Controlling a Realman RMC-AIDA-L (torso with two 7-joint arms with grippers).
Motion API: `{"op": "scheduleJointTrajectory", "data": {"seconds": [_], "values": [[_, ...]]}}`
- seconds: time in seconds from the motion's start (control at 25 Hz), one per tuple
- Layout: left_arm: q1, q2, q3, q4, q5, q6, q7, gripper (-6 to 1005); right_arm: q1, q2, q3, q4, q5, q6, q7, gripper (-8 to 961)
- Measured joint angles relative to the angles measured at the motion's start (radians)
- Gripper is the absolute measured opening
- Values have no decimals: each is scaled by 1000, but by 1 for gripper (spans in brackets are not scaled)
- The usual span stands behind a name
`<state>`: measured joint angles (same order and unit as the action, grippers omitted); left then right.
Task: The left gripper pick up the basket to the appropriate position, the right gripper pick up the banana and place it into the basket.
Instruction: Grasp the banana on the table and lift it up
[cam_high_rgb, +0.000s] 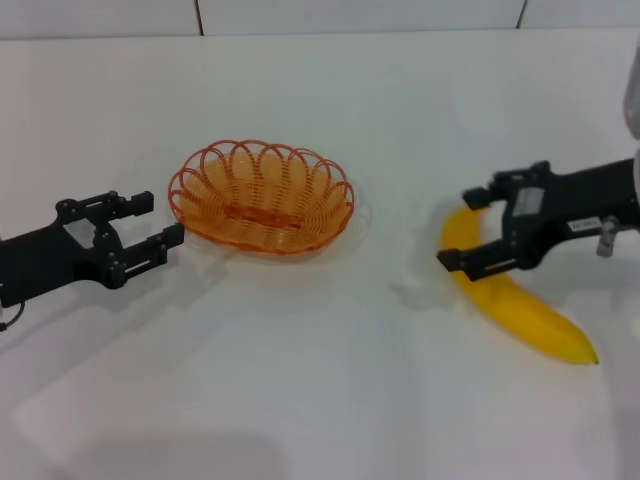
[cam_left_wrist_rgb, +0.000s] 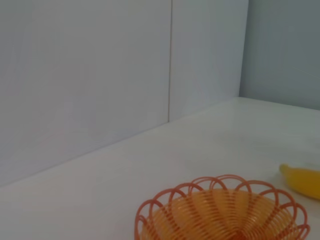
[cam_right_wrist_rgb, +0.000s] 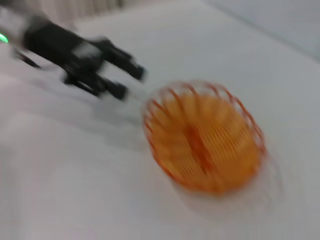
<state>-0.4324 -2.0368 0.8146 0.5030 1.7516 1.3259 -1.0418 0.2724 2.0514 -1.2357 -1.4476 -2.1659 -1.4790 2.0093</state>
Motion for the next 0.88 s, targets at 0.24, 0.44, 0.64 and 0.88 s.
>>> {"op": "scheduleJointTrajectory", "data": {"seconds": [0.24,0.44,0.64,0.88], "values": [[0,-2,-6,-12,-7,0,11,595,8,-2,-27,-10,-133,-16,145,879],[4,-2,-4,-12,-7,-1,18,595,10,-2,-39,-9,-181,-16,185,870],[4,-2,-3,-12,-8,-1,18,595,24,-5,-44,22,-193,-16,193,861],[4,-2,0,-12,-8,-1,19,594,54,-8,-48,88,-216,-16,194,850]]}}
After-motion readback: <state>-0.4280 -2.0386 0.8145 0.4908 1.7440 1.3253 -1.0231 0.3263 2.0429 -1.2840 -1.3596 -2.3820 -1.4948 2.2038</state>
